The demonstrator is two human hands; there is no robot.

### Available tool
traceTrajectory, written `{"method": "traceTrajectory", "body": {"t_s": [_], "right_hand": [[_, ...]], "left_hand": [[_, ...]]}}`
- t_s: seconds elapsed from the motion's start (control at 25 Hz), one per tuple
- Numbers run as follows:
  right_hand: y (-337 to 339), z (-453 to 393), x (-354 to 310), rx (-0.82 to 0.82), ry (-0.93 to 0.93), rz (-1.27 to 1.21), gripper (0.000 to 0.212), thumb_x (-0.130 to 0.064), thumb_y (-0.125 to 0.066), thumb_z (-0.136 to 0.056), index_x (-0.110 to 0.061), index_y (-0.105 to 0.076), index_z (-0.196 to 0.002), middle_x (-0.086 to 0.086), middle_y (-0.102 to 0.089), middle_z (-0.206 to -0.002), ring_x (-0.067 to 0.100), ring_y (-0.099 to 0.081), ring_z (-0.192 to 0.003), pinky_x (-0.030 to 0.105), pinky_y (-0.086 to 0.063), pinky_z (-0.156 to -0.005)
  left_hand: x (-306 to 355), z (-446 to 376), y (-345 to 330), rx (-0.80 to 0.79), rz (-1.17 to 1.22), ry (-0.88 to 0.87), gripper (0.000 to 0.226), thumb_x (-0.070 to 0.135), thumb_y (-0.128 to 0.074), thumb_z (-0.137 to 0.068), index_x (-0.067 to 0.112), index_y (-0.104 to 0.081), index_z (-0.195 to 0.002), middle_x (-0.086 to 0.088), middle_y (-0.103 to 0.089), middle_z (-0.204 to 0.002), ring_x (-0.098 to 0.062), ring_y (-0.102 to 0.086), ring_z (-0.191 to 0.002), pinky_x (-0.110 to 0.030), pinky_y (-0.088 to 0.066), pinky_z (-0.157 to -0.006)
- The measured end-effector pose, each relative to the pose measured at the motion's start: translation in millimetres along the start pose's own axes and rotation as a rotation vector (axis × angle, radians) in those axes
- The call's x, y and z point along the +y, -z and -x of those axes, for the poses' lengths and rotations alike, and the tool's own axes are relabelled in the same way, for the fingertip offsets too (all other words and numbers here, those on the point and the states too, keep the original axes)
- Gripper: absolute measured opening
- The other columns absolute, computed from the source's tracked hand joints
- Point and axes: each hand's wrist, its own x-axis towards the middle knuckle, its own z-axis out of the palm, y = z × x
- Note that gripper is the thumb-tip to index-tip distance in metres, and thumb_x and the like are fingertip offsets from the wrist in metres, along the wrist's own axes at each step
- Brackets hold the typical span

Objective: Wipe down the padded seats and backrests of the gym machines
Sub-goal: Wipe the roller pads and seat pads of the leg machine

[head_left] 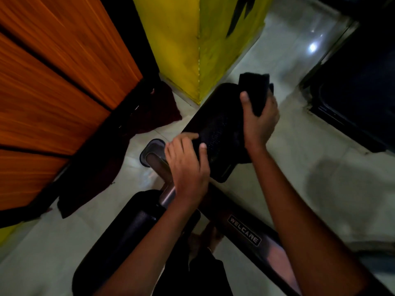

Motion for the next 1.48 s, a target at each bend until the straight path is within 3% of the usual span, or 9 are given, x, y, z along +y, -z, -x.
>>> {"method": "traceTrajectory", "body": {"t_s": [0.16,0.32,0.56,0.72,0.88,1.04,1.12,1.32,1.48], "right_hand": [[2.2,72.9,12.1,-0.019,0.014,-0.017,0.081,-0.062,-0.053,-0.078,-0.025,-0.032,-0.146,0.005,-0.025,-0.155,0.025,-0.025,-0.141,0.032,-0.02,-0.11],[2.2,141.2,19.2,-0.048,-0.035,-0.115,0.063,-0.054,-0.047,-0.084,-0.032,-0.027,-0.14,0.01,-0.027,-0.154,0.024,-0.025,-0.14,0.046,-0.023,-0.114],[1.4,6.0,8.3,-0.027,0.051,-0.101,0.056,-0.042,-0.055,-0.088,-0.015,-0.05,-0.136,0.013,-0.044,-0.144,0.031,-0.041,-0.132,0.027,-0.025,-0.106],[2.0,-22.5,22.1,-0.078,-0.365,-0.414,0.047,-0.049,-0.058,-0.088,-0.015,-0.062,-0.12,0.005,-0.066,-0.115,0.021,-0.06,-0.111,0.035,-0.046,-0.098],[4.8,21.6,40.9,-0.077,-0.655,-0.624,0.056,-0.052,-0.054,-0.09,-0.018,-0.052,-0.134,0.007,-0.058,-0.13,0.022,-0.053,-0.119,0.029,-0.042,-0.099],[-1.5,58.3,46.5,-0.073,-0.722,-0.679,0.052,-0.043,-0.048,-0.095,-0.013,-0.047,-0.138,0.011,-0.054,-0.133,0.024,-0.052,-0.12,0.024,-0.04,-0.089],[0.7,77.7,41.1,-0.076,-0.763,-0.557,0.052,-0.046,-0.048,-0.095,-0.011,-0.05,-0.133,0.015,-0.056,-0.129,0.028,-0.053,-0.119,0.024,-0.039,-0.088],[40.4,120.9,27.8,-0.144,-0.677,-0.321,0.042,-0.043,-0.064,-0.086,-0.013,-0.064,-0.115,0.014,-0.068,-0.109,0.03,-0.064,-0.101,0.045,-0.051,-0.092],[99.4,130.8,-7.3,-0.31,-0.514,-0.156,0.037,-0.039,-0.063,-0.088,-0.013,-0.065,-0.115,0.01,-0.068,-0.111,0.025,-0.064,-0.102,0.04,-0.05,-0.093]], "left_hand": [[-0.9,-37.8,-7.2,-0.24,-0.012,0.045,0.049,0.031,-0.034,-0.1,0.009,-0.034,-0.144,-0.008,-0.032,-0.15,-0.021,-0.03,-0.138,-0.038,-0.022,-0.114],[0.1,-31.6,-14.7,-0.21,-0.101,0.085,0.058,0.038,-0.025,-0.095,0.01,-0.036,-0.144,-0.007,-0.04,-0.148,-0.021,-0.034,-0.138,-0.039,-0.026,-0.113],[1.1,-30.7,-21.7,-0.124,-0.167,-0.018,0.06,0.052,-0.035,-0.092,0.022,-0.038,-0.144,-0.006,-0.047,-0.143,-0.021,-0.043,-0.132,-0.04,-0.034,-0.104],[-0.7,-23.7,-30.1,-0.099,-0.294,-0.115,0.057,0.054,-0.042,-0.088,0.025,-0.05,-0.137,-0.014,-0.051,-0.137,-0.03,-0.049,-0.124,-0.046,-0.039,-0.098],[2.6,-21.4,-36.5,-0.104,-0.291,-0.138,0.055,0.054,-0.046,-0.088,0.026,-0.052,-0.135,-0.015,-0.053,-0.134,-0.031,-0.052,-0.12,-0.046,-0.04,-0.095],[-3.3,-28.8,-34.1,-0.133,-0.262,-0.124,0.058,0.058,-0.039,-0.089,0.028,-0.049,-0.137,-0.015,-0.05,-0.137,-0.032,-0.048,-0.123,-0.048,-0.037,-0.098],[-0.5,-30.6,-29.3,-0.215,-0.289,-0.095,0.061,0.061,-0.031,-0.09,0.031,-0.039,-0.143,-0.015,-0.042,-0.144,-0.033,-0.041,-0.13,-0.05,-0.031,-0.102],[9.9,-52.8,-0.8,-0.693,-0.367,-0.094,0.066,0.051,-0.035,-0.098,0.03,-0.003,-0.152,-0.017,-0.005,-0.158,-0.033,-0.009,-0.144,-0.049,-0.013,-0.114],[13.7,-72.0,44.7,-0.994,-0.278,-0.104,0.063,0.033,-0.047,-0.098,0.016,-0.017,-0.151,-0.021,-0.017,-0.154,-0.034,-0.022,-0.141,-0.038,-0.024,-0.114]]}}
